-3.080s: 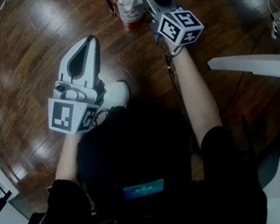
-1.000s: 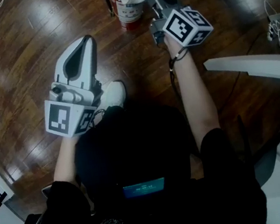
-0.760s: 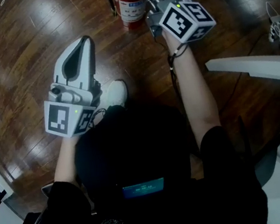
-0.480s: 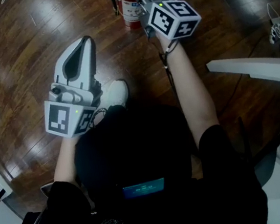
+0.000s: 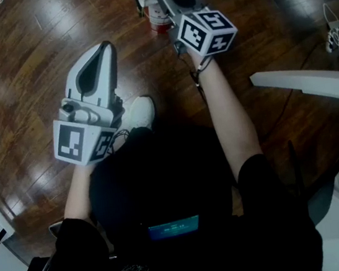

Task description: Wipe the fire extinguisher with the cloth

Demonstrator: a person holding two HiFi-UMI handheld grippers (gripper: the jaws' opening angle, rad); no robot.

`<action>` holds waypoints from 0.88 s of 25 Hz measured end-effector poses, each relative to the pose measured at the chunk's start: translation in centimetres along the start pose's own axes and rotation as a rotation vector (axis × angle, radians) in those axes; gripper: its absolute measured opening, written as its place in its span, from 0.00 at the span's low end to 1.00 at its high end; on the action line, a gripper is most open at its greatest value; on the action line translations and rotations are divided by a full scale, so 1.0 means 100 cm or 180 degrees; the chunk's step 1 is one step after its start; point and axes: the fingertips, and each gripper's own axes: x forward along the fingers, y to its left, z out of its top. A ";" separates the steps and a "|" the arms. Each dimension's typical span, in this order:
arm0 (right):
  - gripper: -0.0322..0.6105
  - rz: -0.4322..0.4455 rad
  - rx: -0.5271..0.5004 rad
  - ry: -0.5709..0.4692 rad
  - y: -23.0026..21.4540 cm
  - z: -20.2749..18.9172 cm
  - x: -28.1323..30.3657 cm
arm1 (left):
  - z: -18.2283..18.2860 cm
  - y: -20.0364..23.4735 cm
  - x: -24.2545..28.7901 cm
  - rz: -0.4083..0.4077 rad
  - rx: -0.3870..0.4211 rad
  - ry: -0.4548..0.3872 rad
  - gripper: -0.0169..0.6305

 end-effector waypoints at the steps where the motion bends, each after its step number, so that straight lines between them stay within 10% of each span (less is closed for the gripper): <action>1: 0.19 0.0007 -0.0004 0.0009 0.001 -0.003 -0.001 | 0.001 -0.001 0.001 -0.0022 -0.0016 -0.0021 0.02; 22: 0.19 -0.0076 0.0114 0.0997 -0.027 -0.154 0.003 | -0.001 0.003 0.000 0.0044 0.0001 0.0015 0.02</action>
